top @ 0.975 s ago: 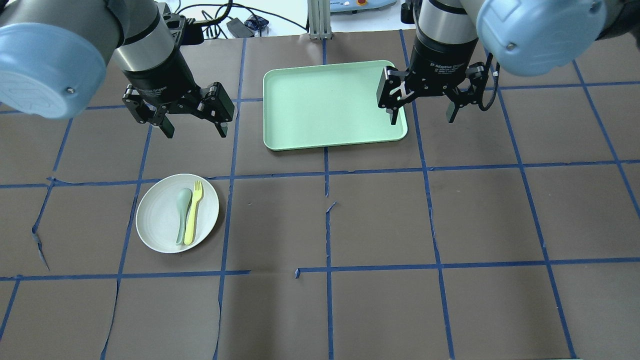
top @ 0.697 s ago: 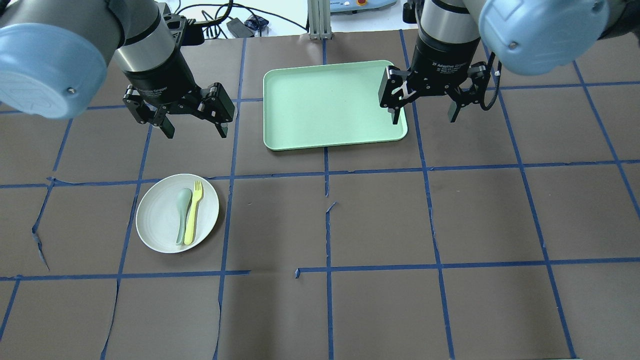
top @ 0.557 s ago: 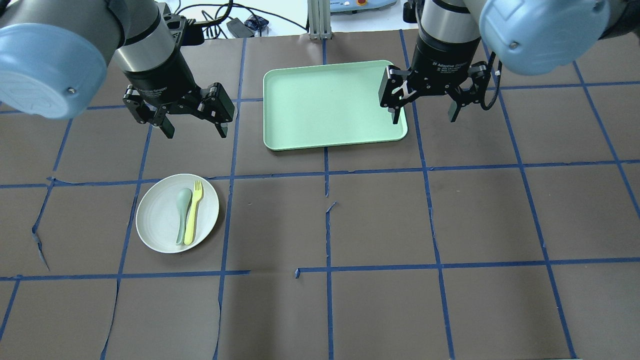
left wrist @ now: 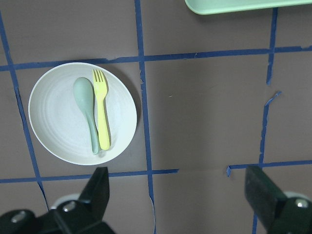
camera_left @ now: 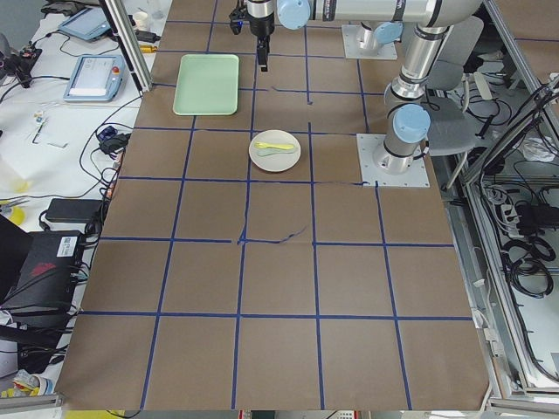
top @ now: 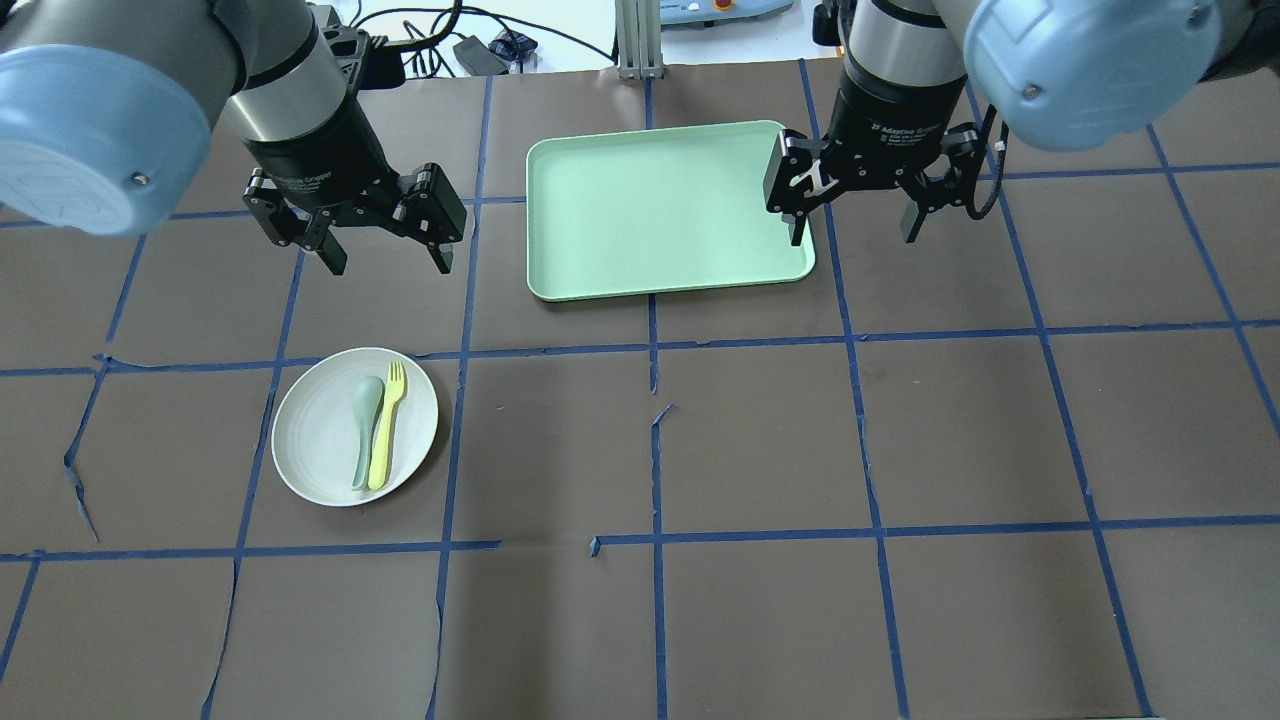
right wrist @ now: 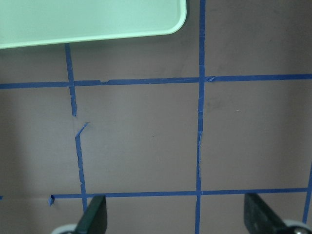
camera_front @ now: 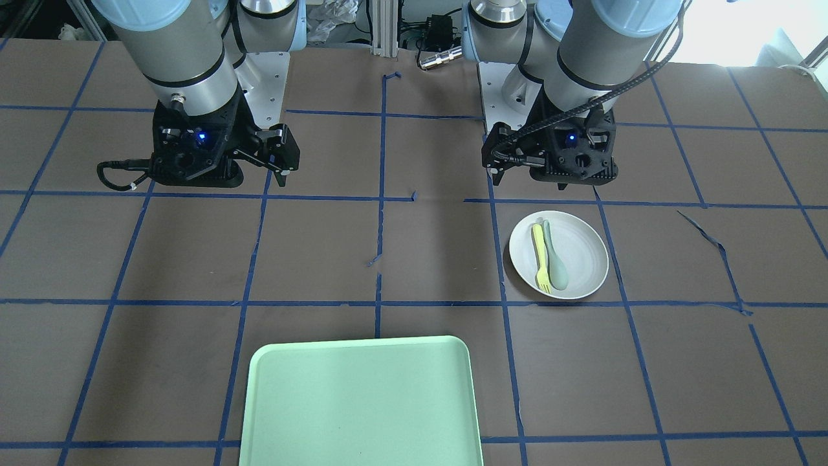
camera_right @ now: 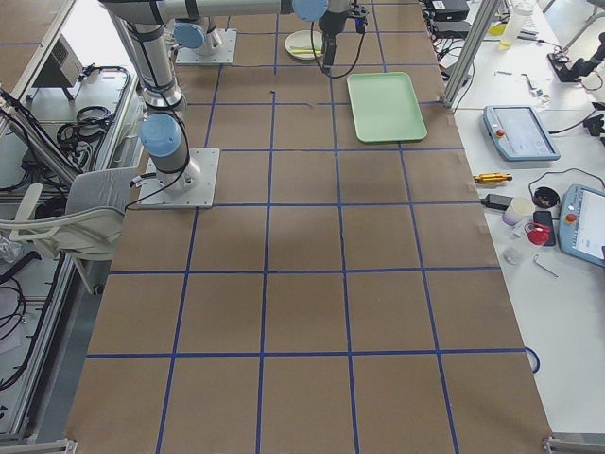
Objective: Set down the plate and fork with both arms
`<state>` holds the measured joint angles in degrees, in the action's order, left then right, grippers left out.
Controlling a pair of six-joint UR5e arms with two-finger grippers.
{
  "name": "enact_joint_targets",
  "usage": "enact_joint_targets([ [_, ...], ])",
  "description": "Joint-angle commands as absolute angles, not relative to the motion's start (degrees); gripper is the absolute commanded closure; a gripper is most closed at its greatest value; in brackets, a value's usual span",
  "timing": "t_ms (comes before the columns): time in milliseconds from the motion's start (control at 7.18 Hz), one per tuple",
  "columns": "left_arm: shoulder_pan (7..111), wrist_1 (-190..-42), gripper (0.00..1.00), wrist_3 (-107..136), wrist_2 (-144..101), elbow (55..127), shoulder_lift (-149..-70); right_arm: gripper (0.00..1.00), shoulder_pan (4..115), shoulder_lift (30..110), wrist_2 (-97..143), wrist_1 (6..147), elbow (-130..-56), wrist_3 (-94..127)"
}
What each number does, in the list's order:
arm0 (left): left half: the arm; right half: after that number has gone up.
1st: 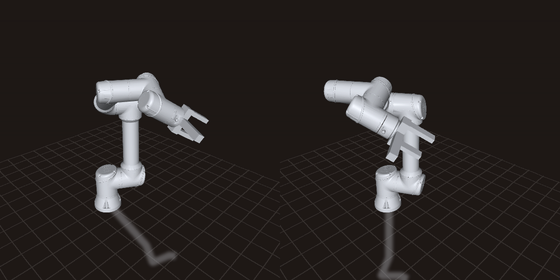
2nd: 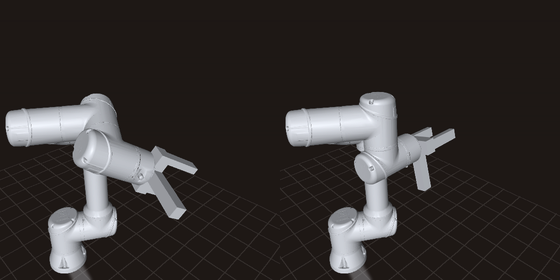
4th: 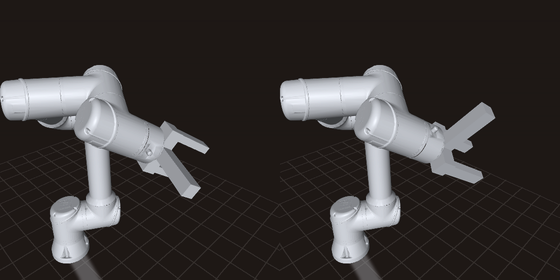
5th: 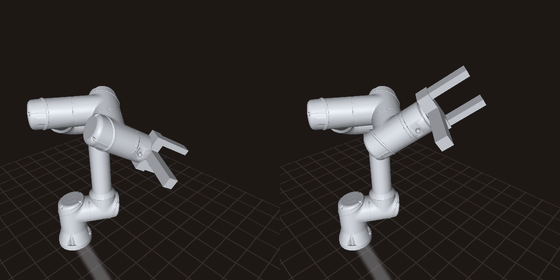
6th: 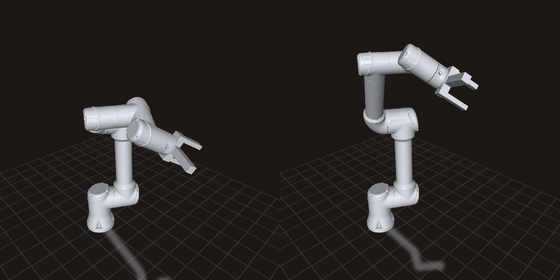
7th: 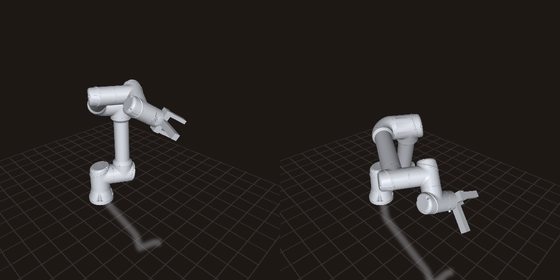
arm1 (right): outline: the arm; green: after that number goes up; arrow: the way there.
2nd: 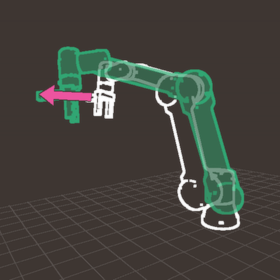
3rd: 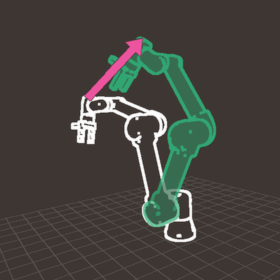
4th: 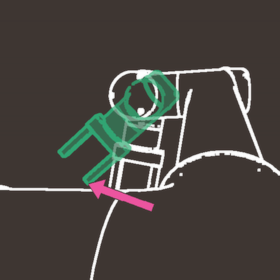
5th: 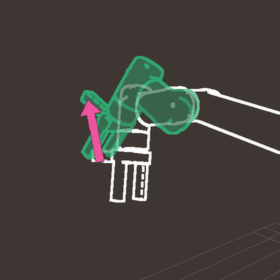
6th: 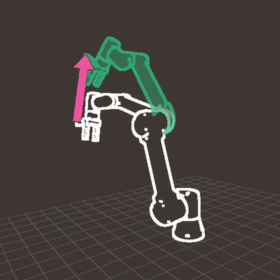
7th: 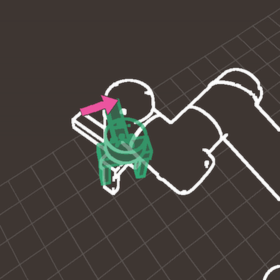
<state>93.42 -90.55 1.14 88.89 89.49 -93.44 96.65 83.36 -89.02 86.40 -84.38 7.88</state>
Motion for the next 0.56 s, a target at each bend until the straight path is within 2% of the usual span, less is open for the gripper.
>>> enact_joint_targets([
  [0, 93.4, -90.5, 0.00, 1.1, 88.9, 89.6, -93.3, 0.00, 95.6, 83.4, -89.2, 86.0, -84.4, 7.6],
  [418, 93.5, -90.5, 0.00, 1.4, 88.9, 89.6, -93.6, 0.00, 95.8, 83.4, -88.9, 86.7, -84.8, 8.4],
])
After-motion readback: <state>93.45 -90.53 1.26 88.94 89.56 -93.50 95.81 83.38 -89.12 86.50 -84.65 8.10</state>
